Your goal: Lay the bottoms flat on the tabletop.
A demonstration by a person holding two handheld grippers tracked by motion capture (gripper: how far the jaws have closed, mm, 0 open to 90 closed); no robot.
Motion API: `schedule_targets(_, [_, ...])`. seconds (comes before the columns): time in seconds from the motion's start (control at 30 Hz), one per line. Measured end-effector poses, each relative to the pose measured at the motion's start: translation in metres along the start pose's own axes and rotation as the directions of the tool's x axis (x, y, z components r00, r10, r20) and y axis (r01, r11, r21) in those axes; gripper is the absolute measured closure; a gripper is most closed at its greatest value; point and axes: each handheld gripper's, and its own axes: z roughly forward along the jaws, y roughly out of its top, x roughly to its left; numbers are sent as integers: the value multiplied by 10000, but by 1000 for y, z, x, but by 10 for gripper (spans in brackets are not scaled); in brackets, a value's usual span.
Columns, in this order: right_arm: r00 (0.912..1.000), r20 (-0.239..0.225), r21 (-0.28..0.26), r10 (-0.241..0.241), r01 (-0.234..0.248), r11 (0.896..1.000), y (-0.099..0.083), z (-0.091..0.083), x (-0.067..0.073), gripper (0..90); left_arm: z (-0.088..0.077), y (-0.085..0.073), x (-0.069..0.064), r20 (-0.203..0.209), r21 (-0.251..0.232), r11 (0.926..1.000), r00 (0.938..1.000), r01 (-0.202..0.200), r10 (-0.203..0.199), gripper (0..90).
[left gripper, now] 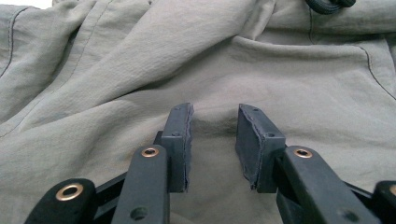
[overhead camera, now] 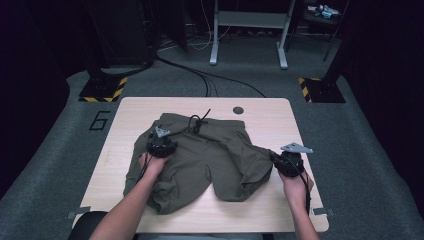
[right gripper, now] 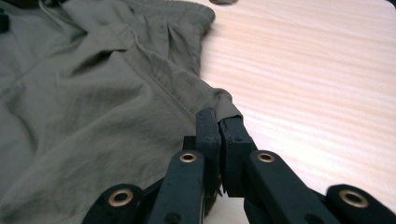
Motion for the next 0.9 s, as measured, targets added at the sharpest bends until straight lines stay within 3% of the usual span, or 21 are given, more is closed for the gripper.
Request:
schedule_targets(0.27, [9991,348,156,234,-240,9996,-23,-9,-20,869,-1,0,1,44,6,10000,10000,37,-37,649])
schedule_targets(0.5, [9950,654,447,760,-790,9959,-40,-15,-36,869,-1,0,3,128,22,10000,9999,78,-78,649])
schedule_targets(0.9, [9880,1229,868,933,-1044,9907,-69,-28,-62,868,-1,-1,3,145,21,9999,9998,134,-134,649])
